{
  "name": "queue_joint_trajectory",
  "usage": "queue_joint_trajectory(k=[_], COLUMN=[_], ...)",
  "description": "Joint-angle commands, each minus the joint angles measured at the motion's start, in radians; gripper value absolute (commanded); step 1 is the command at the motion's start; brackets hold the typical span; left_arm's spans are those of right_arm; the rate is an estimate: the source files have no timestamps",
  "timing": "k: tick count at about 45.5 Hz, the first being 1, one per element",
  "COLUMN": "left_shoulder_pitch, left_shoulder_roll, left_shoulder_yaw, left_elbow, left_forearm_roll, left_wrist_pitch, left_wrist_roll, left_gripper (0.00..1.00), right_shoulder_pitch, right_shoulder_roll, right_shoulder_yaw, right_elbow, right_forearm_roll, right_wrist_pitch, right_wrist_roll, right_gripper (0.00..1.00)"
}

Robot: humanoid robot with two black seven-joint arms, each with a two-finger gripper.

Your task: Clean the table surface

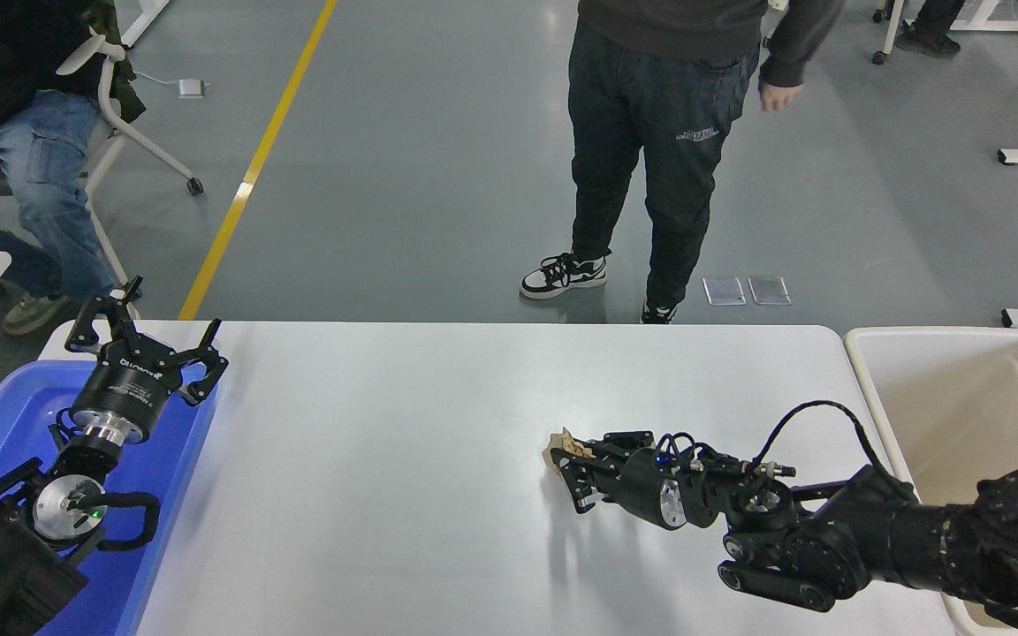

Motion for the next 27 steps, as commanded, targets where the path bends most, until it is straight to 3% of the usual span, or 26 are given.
queue_joint_trajectory(k=[1, 13, 27], left_shoulder_pitch=[0.0, 0.0, 0.0], left_shoulder_roll=[0.0, 0.0, 0.0], left_shoulder_yaw=[0.0, 0.0, 0.0], left_elbow=[0.0, 0.0, 0.0], left_forearm_roll=[-0.001, -0.001, -0.001], left_wrist_pitch=[0.0, 0.0, 0.0], left_wrist_roll=[-0.001, -0.001, -0.001], left_gripper=[1.0, 1.0, 1.0], right_shoulder_pitch=[0.128, 0.303, 0.506], right_shoulder_roll=[-0.118, -0.293, -0.382], right_shoulder_yaw=[-0.02, -0.026, -0.049], right_elbow=[0.168, 0.404, 0.468], right_forearm_roll=[0.032, 0.035, 0.073], right_wrist_pitch=[0.007, 0.047, 0.104], right_wrist_roll=[0.001, 0.009, 0.033], right_gripper=[0.0, 0.0, 0.0])
